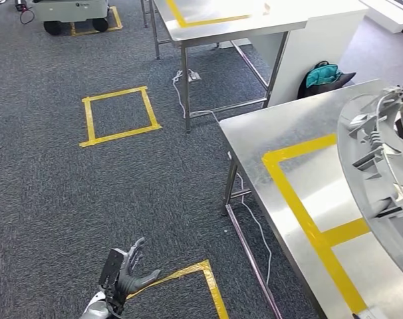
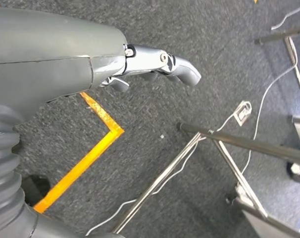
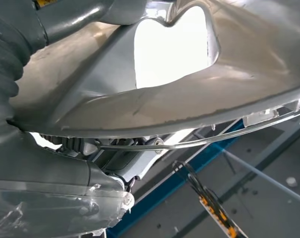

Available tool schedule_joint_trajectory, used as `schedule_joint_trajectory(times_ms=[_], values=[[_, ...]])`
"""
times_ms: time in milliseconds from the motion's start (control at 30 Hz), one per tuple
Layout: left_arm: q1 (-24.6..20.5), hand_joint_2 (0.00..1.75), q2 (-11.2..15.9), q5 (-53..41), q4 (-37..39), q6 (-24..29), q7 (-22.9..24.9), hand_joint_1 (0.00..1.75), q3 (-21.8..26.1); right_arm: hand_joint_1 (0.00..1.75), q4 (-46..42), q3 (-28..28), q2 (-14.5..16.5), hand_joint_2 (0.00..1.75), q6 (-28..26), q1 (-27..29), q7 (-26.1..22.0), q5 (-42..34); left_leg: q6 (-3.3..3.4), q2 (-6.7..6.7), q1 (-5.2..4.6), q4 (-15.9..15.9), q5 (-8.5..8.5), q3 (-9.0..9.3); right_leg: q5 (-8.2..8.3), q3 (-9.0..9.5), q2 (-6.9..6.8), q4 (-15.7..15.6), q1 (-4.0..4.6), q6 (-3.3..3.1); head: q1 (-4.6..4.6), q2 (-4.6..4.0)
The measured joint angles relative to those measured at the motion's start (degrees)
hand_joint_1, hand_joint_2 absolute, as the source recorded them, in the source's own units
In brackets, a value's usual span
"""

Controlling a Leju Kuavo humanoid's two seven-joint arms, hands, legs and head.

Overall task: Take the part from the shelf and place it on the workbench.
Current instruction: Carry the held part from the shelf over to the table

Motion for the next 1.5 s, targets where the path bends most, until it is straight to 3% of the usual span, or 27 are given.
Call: schedule_joint_trajectory(times_ms=[67, 100, 133, 167, 233, 300, 367, 433, 500, 567, 600, 633, 700, 767, 833, 900, 967, 1067, 1100, 1133, 1167, 1233, 1300, 1333, 1400, 1467, 1500], values=[[0.2, 1.75, 0.04, 0.0, 0.0, -0.01, 0.0, 0.0, 0.1, 1.75, 0.01, -0.08, 0.0, 1.75, 0.01, -0.04, 0.09, 0.14, 0.22, 1.25, -0.15, 0.03, -0.12, 0.02, -3.32, -3.63, -1.24, 7.56, 0.0, 0.27, 0.02, 0.0], [0.27, 1.75, 0.06, 0.0, 0.0, -0.01, 0.0, 0.0, 0.17, 1.75, 0.02, -0.13, 0.0, 1.75, 0.02, 0.0, 0.19, 0.26, 0.24, 1.87, -0.19, 0.04, -0.18, 0.06, -3.68, -4.48, -1.4, 9.39, -0.01, 0.33, 0.03, 0.0], [0.29, 1.75, 0.05, 0.0, 0.0, -0.01, 0.0, 0.0, 0.23, 1.75, 0.02, -0.17, 0.0, 1.75, 0.02, 0.03, 0.31, 0.38, 0.2, 2.43, -0.2, 0.05, -0.25, 0.15, -2.89, -4.13, -1.51, 8.86, -0.01, 0.33, 0.03, 0.0], [0.29, 1.75, 0.03, 0.0, 0.0, -0.01, 0.0, 0.0, 0.27, 1.75, 0.02, -0.21, 0.0, 1.75, 0.02, 0.04, 0.42, 0.47, 0.11, 2.95, -0.21, 0.06, -0.37, 0.31, -1.2, -2.54, -1.8, 6.0, 0.0, 0.29, 0.03, 0.0], [0.26, 1.75, 0.01, 0.0, 0.0, 0.0, 0.0, 0.0, 0.33, 1.75, 0.02, -0.24, 0.0, 1.75, 0.02, 0.01, 0.56, 0.54, -0.31, 3.81, -0.4, 0.13, -0.73, 0.76, 2.19, 2.08, -3.64, -2.19, 0.11, 0.1, 0.04, 0.0], [0.24, 1.75, 0.04, 0.0, 0.0, 0.01, 0.0, 0.0, 0.42, 1.75, 0.02, -0.25, -0.01, 1.75, 0.01, 0.02, 0.74, 0.67, -0.84, 4.51, -0.69, 0.23, -0.99, 1.04, 3.36, 4.51, -4.71, -6.39, 0.31, -0.41, -0.04, 0.0], [0.19, 1.75, 0.0, 0.0, 0.0, 0.01, 0.0, 0.0, 0.5, 1.75, 0.01, -0.3, -0.01, 1.75, 0.0, 0.13, 1.07, 0.89, -1.33, 5.29, -0.73, 0.16, -1.03, 1.15, 3.4, 4.43, -3.78, -6.53, 0.49, -1.15, -0.1, 0.0], [0.06, 1.75, -0.1, 0.0, -0.01, 0.04, 0.0, 0.0, 0.54, 1.75, -0.05, -0.37, -0.01, 1.75, -0.01, 0.26, 1.48, 1.16, -1.94, 4.76, -0.56, 1.0, -1.86, 0.88, 3.61, 4.36, -2.78, -6.72, 0.33, -1.82, -0.17, 0.0], [-0.02, 1.75, -0.14, 0.0, -0.02, 0.08, 0.0, 0.0, 0.57, 1.75, -0.11, -0.4, 0.01, 1.75, -0.01, 0.33, 1.98, 1.54, -2.41, 2.75, -0.46, 6.15, -4.85, -1.5, 3.77, 4.44, -1.86, -6.9, 0.05, -2.37, -0.37, 0.0], [0.18, 1.75, -0.14, 0.0, -0.02, 0.11, 0.0, 0.0, 0.64, 1.75, -0.1, -0.41, 0.02, 1.75, 0.0, 0.44, 2.47, 1.85, -2.53, 1.58, -0.44, 14.25, -8.2, -5.65, 3.75, 4.42, -0.83, -6.9, 0.03, -2.64, -0.49, 0.0], [0.32, 1.75, -0.14, 0.0, -0.02, 0.12, 0.0, 0.0, 0.68, 1.75, -0.1, -0.42, 0.02, 1.75, 0.01, 0.54, 2.71, 2.0, -2.51, 1.44, -0.44, 16.82, -8.66, -7.15, 3.74, 4.43, -0.2, -6.9, 0.04, -2.68, -0.51, 0.0], [0.4, 1.75, -0.12, 0.0, -0.02, 0.13, 0.0, 0.0, 0.71, 1.75, -0.09, -0.42, 0.02, 1.75, 0.01, 0.68, 2.9, 2.13, -2.43, 1.36, -0.44, 17.3, -7.93, -7.7, 3.74, 4.46, 0.47, -6.89, 0.05, -2.69, -0.51, 0.0], [0.38, 1.75, -0.08, 0.01, -0.02, 0.14, 0.0, 0.0, 0.78, 1.75, -0.02, -0.42, 0.03, 1.75, 0.01, 1.07, 3.28, 2.33, -2.2, 0.77, -0.38, 11.79, -3.79, -5.52, 3.74, 4.59, 1.78, -6.88, -0.01, -2.62, -0.51, 0.0], [0.29, 1.75, -0.05, 0.02, -0.02, 0.16, 0.0, 0.0, 0.84, 1.75, 0.16, -0.42, 0.04, 1.75, 0.02, 1.48, 3.62, 2.33, -2.01, -1.09, -0.16, 4.02, -0.53, -1.99, 3.69, 4.53, 2.92, -6.75, 0.03, -2.28, -0.49, 0.0], [0.3, 1.75, -0.07, 0.01, -0.02, 0.19, 0.0, 0.0, 0.86, 1.75, 0.42, -0.42, 0.04, 1.75, 0.02, 1.94, 3.88, 2.26, -1.71, -2.2, -0.11, 0.73, -0.05, -0.52, 3.78, 4.24, 3.85, -6.78, 0.03, -1.65, -0.5, 0.0], [0.26, 1.75, -0.15, 0.01, -0.02, 0.21, 0.0, 0.0, 0.86, 1.75, 0.73, -0.42, 0.04, 1.75, 0.02, 2.56, 4.02, 2.1, -1.07, -1.47, -0.17, 0.39, 0.01, -0.41, 3.96, 3.78, 4.6, -7.1, -0.13, -1.0, -0.55, 0.0], [0.08, 1.75, -0.29, 0.01, -0.02, 0.18, 0.0, 0.0, 0.9, 1.75, 1.0, -0.42, 0.04, 1.75, 0.02, 3.04, 4.07, 1.93, -0.4, -0.57, -0.03, 0.15, 0.2, -0.32, 2.82, 2.89, 3.3, -5.7, -0.05, -0.53, -0.4, 0.0], [0.23, 1.75, -0.33, 0.01, -0.02, 0.11, 0.01, 0.0, 0.97, 1.75, 1.42, -0.37, 0.04, 1.75, 0.02, 3.09, 4.07, 1.85, 0.19, 1.0, -0.16, 0.09, 0.1, -0.29, -2.44, -1.58, -0.47, 4.15, 0.1, -0.07, -0.18, 0.0], [0.36, 1.75, -0.28, 0.02, -0.02, 0.11, 0.01, 0.0, 0.99, 1.75, 1.55, -0.35, 0.04, 1.75, 0.02, 3.12, 4.07, 1.85, 0.27, 1.63, -0.25, 0.1, 0.05, -0.27, -3.53, -3.02, -0.98, 7.18, 0.08, 0.03, -0.19, 0.0], [0.45, 1.75, -0.22, 0.02, -0.02, 0.12, 0.0, 0.0, 1.02, 1.75, 1.66, -0.35, 0.04, 1.75, 0.02, 3.18, 4.08, 1.84, 0.3, 2.24, -0.29, 0.11, -0.01, -0.23, -3.56, -3.57, -1.3, 8.44, 0.08, 0.08, -0.18, 0.0], [0.48, 1.75, -0.2, 0.02, -0.02, 0.13, 0.0, 0.0, 1.04, 1.75, 1.73, -0.35, 0.04, 1.75, 0.02, 3.23, 4.08, 1.81, 0.26, 2.77, -0.31, 0.12, -0.08, -0.15, -2.52, -2.97, -1.58, 7.41, 0.07, 0.07, -0.19, 0.0], [0.43, 1.75, -0.22, 0.01, -0.02, 0.12, 0.0, 0.0, 1.05, 1.75, 1.88, -0.35, 0.04, 1.75, 0.02, 3.33, 4.1, 1.58, -0.04, 3.72, -0.37, 0.13, -0.3, 0.18, 0.92, 1.03, -3.05, 0.06, 0.14, -0.08, -0.18, 0.0], [0.37, 1.75, -0.21, 0.01, -0.02, 0.11, 0.0, 0.0, 1.09, 1.75, 2.12, -0.35, 0.04, 1.75, 0.02, 3.52, 4.15, 1.26, -0.56, 4.45, -0.64, 0.2, -0.58, 0.5, 2.8, 4.31, -4.39, -5.84, 0.3, -0.54, -0.25, 0.0], [0.36, 1.75, -0.19, 0.0, -0.02, 0.09, 0.0, 0.0, 1.11, 1.75, 2.33, -0.39, 0.04, 1.75, 0.02, 3.7, 4.17, 1.07, -0.83, 4.79, -0.76, 0.22, -0.63, 0.58, 2.89, 4.78, -4.52, -6.71, 0.42, -0.83, -0.27, 0.0], [0.29, 1.75, -0.21, -0.02, -0.02, 0.05, 0.0, 0.0, 1.16, 1.75, 2.82, -0.68, 0.04, 1.75, 0.02, 4.16, 4.03, 0.57, -1.41, 5.4, -0.72, 0.17, -0.67, 0.64, 3.14, 4.73, -3.37, -6.71, 0.46, -1.54, -0.32, 0.0], [0.17, 1.75, -0.26, -0.07, -0.02, 0.01, 0.0, 0.0, 1.17, 1.75, 3.35, -1.19, 0.05, 1.75, 0.01, 4.57, 3.55, -0.35, -2.06, 4.34, -0.55, 1.45, -1.78, 0.13, 3.38, 4.65, -2.42, -6.87, 0.24, -2.19, -0.38, 0.0], [0.16, 1.75, -0.26, -0.1, -0.02, -0.03, 0.0, 0.0, 1.19, 1.75, 3.67, -1.51, 0.06, 1.75, 0.01, 4.69, 3.2, -0.94, -2.33, 3.33, -0.48, 3.73, -3.19, -0.91, 3.49, 4.7, -1.98, -6.96, 0.08, -2.47, -0.44, 0.0]])
